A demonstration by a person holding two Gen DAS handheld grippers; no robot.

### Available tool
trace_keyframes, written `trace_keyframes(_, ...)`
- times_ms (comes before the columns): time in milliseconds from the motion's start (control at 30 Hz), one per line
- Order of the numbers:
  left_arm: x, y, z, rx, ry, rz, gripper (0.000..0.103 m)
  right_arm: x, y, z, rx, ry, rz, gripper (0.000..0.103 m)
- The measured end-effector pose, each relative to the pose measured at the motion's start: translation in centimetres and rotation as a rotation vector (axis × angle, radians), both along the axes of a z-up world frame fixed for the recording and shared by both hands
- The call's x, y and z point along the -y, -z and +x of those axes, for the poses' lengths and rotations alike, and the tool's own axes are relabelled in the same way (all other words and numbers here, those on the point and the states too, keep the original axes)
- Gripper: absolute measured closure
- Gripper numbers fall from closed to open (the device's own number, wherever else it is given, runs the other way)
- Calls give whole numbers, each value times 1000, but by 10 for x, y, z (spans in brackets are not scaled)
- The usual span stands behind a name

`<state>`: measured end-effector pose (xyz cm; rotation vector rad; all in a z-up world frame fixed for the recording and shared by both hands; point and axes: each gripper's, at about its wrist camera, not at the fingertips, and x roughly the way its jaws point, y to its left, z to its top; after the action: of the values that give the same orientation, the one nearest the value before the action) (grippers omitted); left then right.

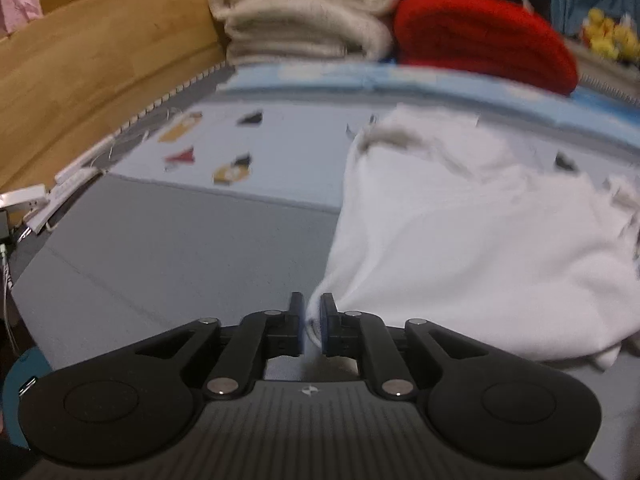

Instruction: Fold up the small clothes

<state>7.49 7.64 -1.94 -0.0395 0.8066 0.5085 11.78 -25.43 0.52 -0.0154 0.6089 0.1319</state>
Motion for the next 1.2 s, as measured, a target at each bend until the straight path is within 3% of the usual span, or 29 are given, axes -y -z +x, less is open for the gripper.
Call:
trace_keyframes(33, 1, -5, -4, 24, 25, -12, 83, -4, 0, -1, -3, -5, -1, 57)
trace_keyframes(100, 7, -8, -6, 43, 87, -41, 52, -11, 2, -1, -14, -17, -7, 57)
trace_keyframes(167, 5, 6, 1, 37, 129, -81, 41, -17, 3, -1, -26, -25, -11, 57)
trace_keyframes(267, 4, 32, 19, -43, 171, -130, 23, -22, 6, 1, -43, -35, -19, 56)
trace_keyframes(333, -1, 51, 26, -113, 153, -176, 24, -24, 10, 3, -55, -36, -30, 56)
trace_keyframes(367, -5, 59, 30, -141, 144, -193, 32, -25, 12, 5, -62, -35, -38, 56)
trace_keyframes(400, -7, 64, 31, -167, 133, -211, 48, -25, 13, 6, -67, -34, -42, 56)
trace_keyframes(467, -16, 61, 31, -182, 102, -242, 59, -22, 15, 9, -77, -27, -44, 56)
trace_keyframes(533, -28, 26, 27, -68, 72, -204, 58, -19, 17, 12, -84, -14, -33, 56)
trace_keyframes(700, -78, -98, 7, 325, 41, 46, 25, -17, 21, 18, -107, 12, -17, 56)
trace_keyframes(767, -100, -131, -7, 437, 68, 108, 24, -23, 23, 18, -104, 5, -33, 56)
trace_keyframes(833, -117, -146, -19, 508, 153, 139, 23, -28, 24, 17, -101, -6, -47, 56)
trace_keyframes(933, -135, -140, -28, 499, 220, 161, 23, -37, 26, 13, -101, -20, -56, 56)
trace_keyframes(1033, -156, -127, -39, 489, 240, 91, 22, -47, 25, 10, -94, -50, -64, 56)
trace_keyframes(1100, -175, -112, -52, 477, 209, 92, 22, -52, 24, 7, -85, -72, -78, 56)
trace_keyframes(1200, -200, -72, -85, 469, 97, 170, 22, -52, 22, 6, -79, -70, -74, 54)
